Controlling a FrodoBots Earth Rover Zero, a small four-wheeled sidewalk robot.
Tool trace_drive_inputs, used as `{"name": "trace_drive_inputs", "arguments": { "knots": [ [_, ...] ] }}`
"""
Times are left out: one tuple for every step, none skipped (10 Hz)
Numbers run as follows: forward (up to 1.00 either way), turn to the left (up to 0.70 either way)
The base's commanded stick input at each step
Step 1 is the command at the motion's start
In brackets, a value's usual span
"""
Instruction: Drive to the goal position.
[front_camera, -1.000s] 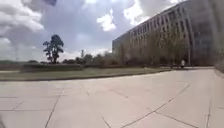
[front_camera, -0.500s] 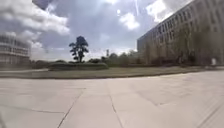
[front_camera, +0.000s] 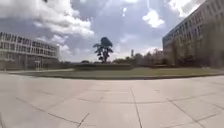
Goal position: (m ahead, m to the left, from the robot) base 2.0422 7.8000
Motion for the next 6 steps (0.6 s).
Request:
{"name": "trace_drive_inputs", "arguments": {
  "knots": [
    [0.7,0.35],
    [0.7,0.35],
    [0.7,0.35],
    [0.7,0.35],
    [0.7,0.35],
    [0.7,0.35]
  ]
}}
